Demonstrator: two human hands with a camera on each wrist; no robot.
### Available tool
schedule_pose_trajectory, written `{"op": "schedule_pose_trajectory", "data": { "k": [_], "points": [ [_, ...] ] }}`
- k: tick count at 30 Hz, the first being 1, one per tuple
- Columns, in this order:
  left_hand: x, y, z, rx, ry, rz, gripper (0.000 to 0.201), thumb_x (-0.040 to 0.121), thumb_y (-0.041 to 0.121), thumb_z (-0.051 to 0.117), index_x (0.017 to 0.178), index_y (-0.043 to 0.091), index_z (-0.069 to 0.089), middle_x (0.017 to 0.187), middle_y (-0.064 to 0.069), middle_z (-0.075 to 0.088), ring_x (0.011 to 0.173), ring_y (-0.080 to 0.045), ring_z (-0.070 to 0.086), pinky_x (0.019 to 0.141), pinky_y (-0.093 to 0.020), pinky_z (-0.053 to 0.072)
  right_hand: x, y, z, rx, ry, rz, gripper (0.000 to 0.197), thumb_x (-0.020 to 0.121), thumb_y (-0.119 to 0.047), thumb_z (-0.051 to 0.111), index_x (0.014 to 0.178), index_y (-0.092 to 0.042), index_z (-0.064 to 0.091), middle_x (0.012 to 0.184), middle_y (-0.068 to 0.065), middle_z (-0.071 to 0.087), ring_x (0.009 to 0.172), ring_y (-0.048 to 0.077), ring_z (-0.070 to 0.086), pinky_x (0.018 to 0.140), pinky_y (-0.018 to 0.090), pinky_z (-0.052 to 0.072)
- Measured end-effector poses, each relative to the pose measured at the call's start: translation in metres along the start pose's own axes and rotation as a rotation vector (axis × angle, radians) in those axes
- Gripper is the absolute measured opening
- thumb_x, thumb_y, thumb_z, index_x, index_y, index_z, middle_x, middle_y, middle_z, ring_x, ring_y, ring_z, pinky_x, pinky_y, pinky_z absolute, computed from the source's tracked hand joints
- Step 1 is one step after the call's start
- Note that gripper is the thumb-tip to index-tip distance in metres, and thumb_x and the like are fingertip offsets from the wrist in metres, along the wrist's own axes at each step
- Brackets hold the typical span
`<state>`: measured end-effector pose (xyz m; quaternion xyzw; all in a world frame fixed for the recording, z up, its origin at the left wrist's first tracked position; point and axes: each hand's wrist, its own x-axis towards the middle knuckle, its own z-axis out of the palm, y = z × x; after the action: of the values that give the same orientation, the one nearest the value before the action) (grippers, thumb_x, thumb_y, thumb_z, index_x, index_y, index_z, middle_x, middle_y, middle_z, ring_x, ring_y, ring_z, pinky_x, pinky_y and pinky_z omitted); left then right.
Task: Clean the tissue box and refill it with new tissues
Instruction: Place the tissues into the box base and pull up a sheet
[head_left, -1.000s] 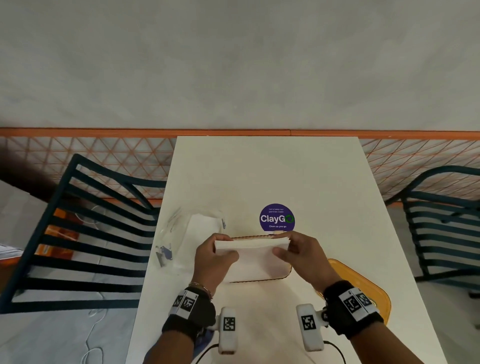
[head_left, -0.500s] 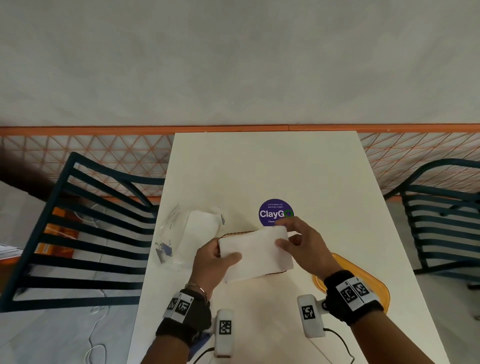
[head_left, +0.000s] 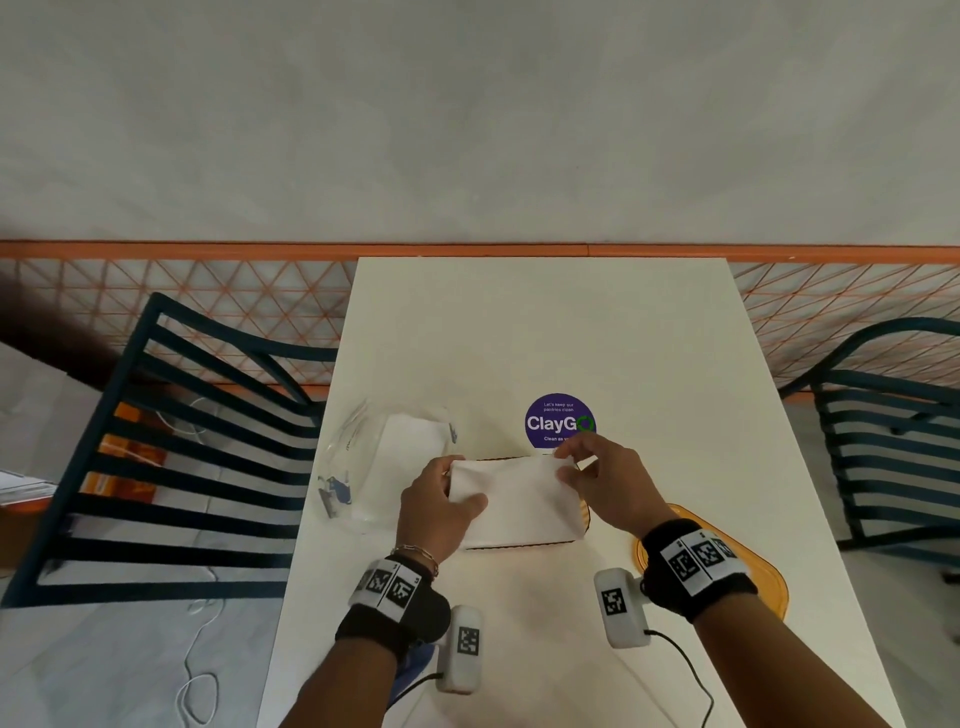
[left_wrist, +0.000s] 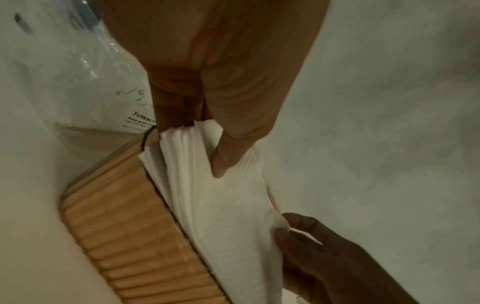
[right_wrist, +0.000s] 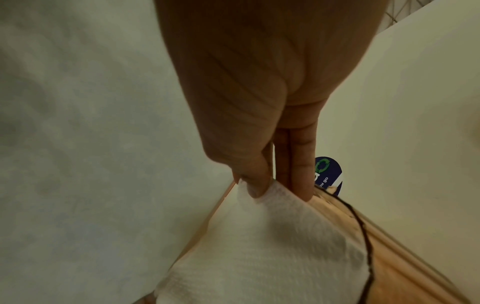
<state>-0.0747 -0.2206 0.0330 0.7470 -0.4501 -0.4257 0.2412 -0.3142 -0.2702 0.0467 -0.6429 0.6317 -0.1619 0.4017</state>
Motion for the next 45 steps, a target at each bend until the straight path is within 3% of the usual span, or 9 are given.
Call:
{"op": "schedule_pose_trajectory", "data": {
  "k": [3, 6, 10, 13, 21, 28, 35, 41, 45],
  "points": [
    [-0.001, 0.002, 0.001, 0.04, 0.006, 0.01, 0.065, 0.078, 0.027, 0.083, 0.136, 0.025, 0.054, 0.117, 0.003, 0.07, 0.095, -0.009, 0.063, 0.076, -0.013, 0.046, 0.003, 0.0, 0.001, -0.016, 0.006, 0.005, 0.014, 0.09, -0.021, 0.073, 0.091, -0.031, 0.063, 0.097, -0.01, 0.067, 0.078, 0.012, 0.067, 0.066, 0.011, 0.045],
    [-0.003, 0.004, 0.002, 0.093, 0.024, 0.021, 0.076, 0.077, 0.029, 0.084, 0.143, 0.027, 0.047, 0.126, -0.005, 0.066, 0.112, -0.017, 0.062, 0.091, -0.021, 0.047, 0.005, 0.0, 0.001, -0.036, 0.012, 0.022, 0.011, 0.091, -0.025, 0.072, 0.088, -0.03, 0.063, 0.096, -0.008, 0.069, 0.078, 0.01, 0.067, 0.066, 0.013, 0.045],
    [-0.004, 0.004, 0.002, 0.155, 0.041, 0.064, 0.08, 0.076, 0.032, 0.085, 0.144, 0.032, 0.044, 0.133, -0.003, 0.063, 0.127, -0.021, 0.057, 0.106, -0.039, 0.05, 0.006, -0.002, 0.0, -0.116, 0.021, 0.011, 0.004, 0.09, -0.024, 0.071, 0.09, -0.022, 0.067, 0.091, -0.009, 0.07, 0.074, 0.0, 0.061, 0.064, 0.007, 0.041],
    [-0.005, 0.003, 0.003, 0.185, 0.045, 0.086, 0.075, 0.075, 0.034, 0.083, 0.141, 0.034, 0.048, 0.131, 0.002, 0.063, 0.124, -0.02, 0.057, 0.104, -0.041, 0.05, 0.008, -0.003, 0.0, -0.154, 0.029, -0.005, 0.008, 0.089, -0.026, 0.07, 0.087, -0.019, 0.067, 0.088, -0.007, 0.071, 0.07, 0.0, 0.061, 0.062, 0.009, 0.043],
    [-0.003, 0.005, 0.005, 0.256, 0.08, 0.075, 0.067, 0.077, 0.048, 0.079, 0.135, 0.028, 0.053, 0.129, 0.007, 0.062, 0.119, -0.018, 0.058, 0.102, -0.037, 0.049, 0.014, -0.006, 0.002, -0.305, 0.061, 0.013, 0.021, 0.089, -0.029, 0.065, 0.083, -0.01, 0.068, 0.083, 0.004, 0.073, 0.077, 0.021, 0.067, 0.069, 0.033, 0.06],
    [-0.002, 0.008, 0.007, 0.36, 0.087, 0.093, 0.057, 0.085, 0.046, 0.072, 0.135, 0.026, 0.053, 0.13, 0.004, 0.063, 0.12, -0.018, 0.059, 0.098, -0.034, 0.049, 0.01, -0.003, -0.002, -0.295, -0.013, 0.006, 0.013, 0.083, -0.028, 0.077, 0.089, -0.018, 0.069, 0.093, -0.003, 0.074, 0.087, 0.017, 0.066, 0.075, 0.023, 0.052],
    [-0.009, 0.009, 0.005, 0.346, 0.176, 0.08, 0.055, 0.087, 0.047, 0.069, 0.135, 0.027, 0.052, 0.129, 0.004, 0.062, 0.113, -0.018, 0.061, 0.087, -0.03, 0.048, 0.003, -0.001, -0.002, -0.18, -0.022, 0.053, 0.025, 0.075, -0.021, 0.088, 0.09, -0.018, 0.068, 0.091, -0.002, 0.071, 0.079, 0.014, 0.063, 0.064, 0.011, 0.041],
    [-0.021, 0.007, 0.002, 0.344, 0.166, 0.076, 0.065, 0.08, 0.036, 0.078, 0.137, 0.022, 0.05, 0.13, 0.001, 0.055, 0.111, -0.019, 0.06, 0.081, -0.024, 0.039, -0.009, -0.001, 0.003, -0.133, 0.002, 0.096, 0.059, 0.062, -0.017, 0.095, 0.111, -0.019, 0.061, 0.098, -0.002, 0.064, 0.079, 0.015, 0.065, 0.066, 0.02, 0.052],
    [-0.028, 0.0, -0.002, 0.338, 0.135, 0.102, 0.067, 0.075, 0.031, 0.082, 0.134, 0.023, 0.053, 0.127, 0.001, 0.051, 0.105, -0.019, 0.06, 0.079, -0.024, 0.043, -0.028, 0.001, 0.001, -0.235, -0.137, -0.004, 0.061, 0.056, -0.02, 0.098, 0.108, -0.022, 0.065, 0.101, -0.006, 0.055, 0.081, 0.011, 0.062, 0.065, 0.014, 0.049]
  ]
}}
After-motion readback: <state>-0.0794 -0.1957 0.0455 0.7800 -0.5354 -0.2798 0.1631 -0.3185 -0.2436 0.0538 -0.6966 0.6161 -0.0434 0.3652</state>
